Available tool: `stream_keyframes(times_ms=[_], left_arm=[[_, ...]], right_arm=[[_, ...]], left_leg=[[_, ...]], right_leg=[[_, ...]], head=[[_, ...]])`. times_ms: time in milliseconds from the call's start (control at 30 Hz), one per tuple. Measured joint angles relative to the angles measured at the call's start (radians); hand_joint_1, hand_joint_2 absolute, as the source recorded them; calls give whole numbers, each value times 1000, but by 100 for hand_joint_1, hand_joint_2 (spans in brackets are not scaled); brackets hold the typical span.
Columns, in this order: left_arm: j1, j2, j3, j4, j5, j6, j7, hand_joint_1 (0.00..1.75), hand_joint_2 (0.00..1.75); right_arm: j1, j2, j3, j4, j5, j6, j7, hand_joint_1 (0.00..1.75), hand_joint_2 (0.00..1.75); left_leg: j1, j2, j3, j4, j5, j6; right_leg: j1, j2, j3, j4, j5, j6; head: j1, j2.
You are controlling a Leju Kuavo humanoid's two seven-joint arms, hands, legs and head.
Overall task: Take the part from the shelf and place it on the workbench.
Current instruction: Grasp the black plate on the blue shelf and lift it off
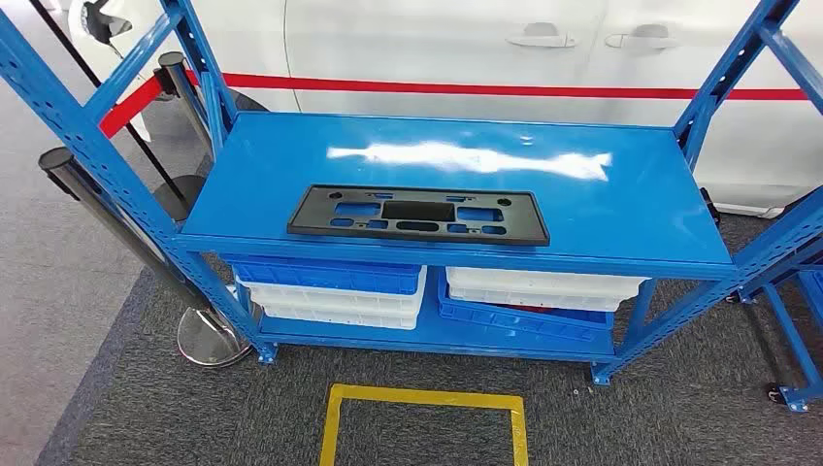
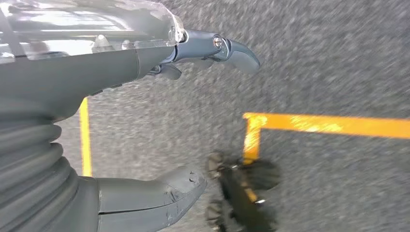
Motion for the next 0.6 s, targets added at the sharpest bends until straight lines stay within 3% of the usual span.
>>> stream_keyframes(times_ms=[133, 267, 400, 600], left_arm=[[-13, -4, 71, 7, -40, 8, -32, 0, 175], [-53, -23, 292, 34, -163, 35, -134, 0, 0], [-70, -33, 398, 46, -223, 51, -186, 0, 0], [-90, -50, 534, 60, -305, 78, -258, 0, 0]], right_arm=[[-10, 2, 14, 12, -32, -27, 7, 0, 175], [-40, 10, 58, 55, -131, -105, 27, 0, 175], [-52, 14, 71, 71, -183, -132, -4, 0, 175], [-67, 20, 83, 93, -252, -148, -137, 0, 175]], left_leg=[[0, 0, 0, 0, 0, 0], [0, 0, 0, 0, 0, 0], [0, 0, 0, 0, 0, 0], [0, 0, 1, 0, 0, 0]], right_leg=[[0, 0, 0, 0, 0, 0], [0, 0, 0, 0, 0, 0], [0, 0, 0, 0, 0, 0], [0, 0, 0, 0, 0, 0]], head=[[0, 0], [0, 0], [0, 0], [0, 0]])
